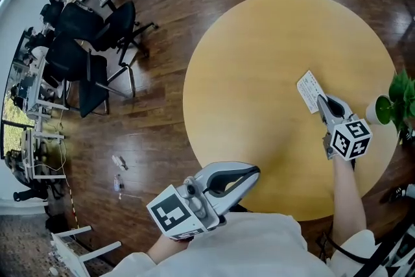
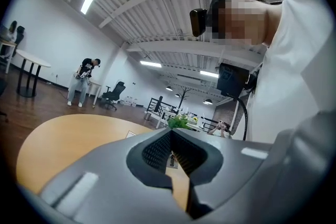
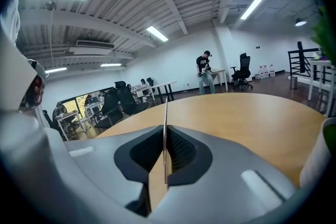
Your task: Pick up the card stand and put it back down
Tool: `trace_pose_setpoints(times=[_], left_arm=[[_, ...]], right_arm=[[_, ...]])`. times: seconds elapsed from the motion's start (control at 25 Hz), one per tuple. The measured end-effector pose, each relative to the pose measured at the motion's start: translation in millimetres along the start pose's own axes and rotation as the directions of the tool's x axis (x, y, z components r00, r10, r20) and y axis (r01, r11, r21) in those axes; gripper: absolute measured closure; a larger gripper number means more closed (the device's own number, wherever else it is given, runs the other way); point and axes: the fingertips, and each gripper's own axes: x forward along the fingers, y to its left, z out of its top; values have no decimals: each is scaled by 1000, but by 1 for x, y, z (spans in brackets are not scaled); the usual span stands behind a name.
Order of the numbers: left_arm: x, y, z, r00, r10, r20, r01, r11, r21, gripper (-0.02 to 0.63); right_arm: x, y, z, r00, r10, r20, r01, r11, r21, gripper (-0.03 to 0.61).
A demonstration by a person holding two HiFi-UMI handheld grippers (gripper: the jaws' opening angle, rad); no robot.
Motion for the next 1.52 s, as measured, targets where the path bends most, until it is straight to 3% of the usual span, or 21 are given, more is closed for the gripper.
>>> trace_pose_setpoints(times=[0.12, 0.44, 0.64, 0.88, 1.16, 1.36, 1.52], left_arm=[[-13, -14, 6, 999, -36, 23, 35, 999, 24, 612], [-76, -68, 15, 987, -149, 57, 145, 987, 67, 612], [-117, -66, -2, 976, -213, 48, 212, 977, 28, 612], [-153, -73, -17, 967, -255, 13, 255, 967, 22, 612], [-150, -99, -15, 951, -307, 27, 305, 950, 59, 612], [-148, -106, -14, 955, -296, 29, 293, 953, 73, 612], [-161, -175, -24, 957, -289, 24, 286, 954, 84, 612]], right_arm=[[-46, 26, 9, 999, -7, 46, 5, 1000, 27, 560], [-202, 147, 21, 989, -84, 118, 81, 996, 32, 561], [-250, 214, 21, 970, -183, 160, 172, 982, 81, 560], [-299, 284, 6, 950, -263, 168, 256, 965, 60, 560], [-318, 300, 4, 935, -267, 232, 258, 964, 68, 560], [-324, 304, 3, 938, -239, 251, 232, 971, 58, 560], [-391, 329, -17, 937, -225, 265, 217, 974, 61, 560]])
